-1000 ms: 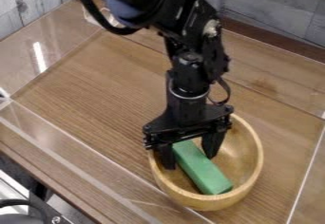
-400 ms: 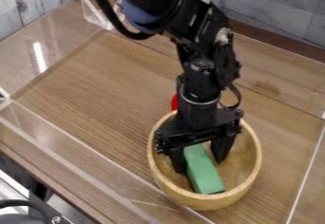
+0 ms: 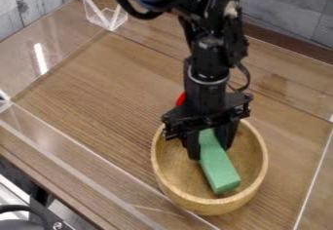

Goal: Remove the green stick from the brown bowl and put it on the table

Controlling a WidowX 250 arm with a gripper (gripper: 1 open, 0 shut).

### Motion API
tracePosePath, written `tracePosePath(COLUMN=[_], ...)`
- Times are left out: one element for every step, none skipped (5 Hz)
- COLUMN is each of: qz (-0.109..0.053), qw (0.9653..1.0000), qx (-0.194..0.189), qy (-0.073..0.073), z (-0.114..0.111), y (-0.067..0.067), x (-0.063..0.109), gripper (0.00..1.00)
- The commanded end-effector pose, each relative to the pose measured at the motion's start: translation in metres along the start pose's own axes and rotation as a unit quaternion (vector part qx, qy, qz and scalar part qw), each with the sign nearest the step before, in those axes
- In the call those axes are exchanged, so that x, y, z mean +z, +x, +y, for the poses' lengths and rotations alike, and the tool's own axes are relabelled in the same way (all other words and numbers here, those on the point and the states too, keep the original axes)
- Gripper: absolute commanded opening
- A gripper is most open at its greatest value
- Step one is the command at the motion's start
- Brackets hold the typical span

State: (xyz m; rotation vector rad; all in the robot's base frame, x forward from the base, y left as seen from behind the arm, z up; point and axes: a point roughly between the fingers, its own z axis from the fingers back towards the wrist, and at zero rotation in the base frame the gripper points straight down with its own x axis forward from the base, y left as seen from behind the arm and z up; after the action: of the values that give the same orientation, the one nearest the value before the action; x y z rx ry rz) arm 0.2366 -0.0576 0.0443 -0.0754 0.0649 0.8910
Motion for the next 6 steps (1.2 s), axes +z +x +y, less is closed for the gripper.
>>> tracePosePath(qz=[-0.011, -0.007, -0.005, -0.006, -0.015, -0.032], qw=[0.9994, 0.9993, 0.9991, 0.9983, 0.9973, 0.9965], qx=[-0.002, -0.002, -0.003, 0.001, 0.003, -0.001], qy=[-0.033, -0.037, -0.042, -0.059, -0.071, -0.077], z=[-0.006, -0.002, -0.002, 0.001, 0.016, 0.034], y=[0.003, 0.000, 0.001, 0.009, 0.019, 0.030], x=[0.024, 0.031, 0.049, 0.079, 0.103, 0.109], gripper=[0.00, 0.00, 0.00, 0.00, 0.00, 0.00])
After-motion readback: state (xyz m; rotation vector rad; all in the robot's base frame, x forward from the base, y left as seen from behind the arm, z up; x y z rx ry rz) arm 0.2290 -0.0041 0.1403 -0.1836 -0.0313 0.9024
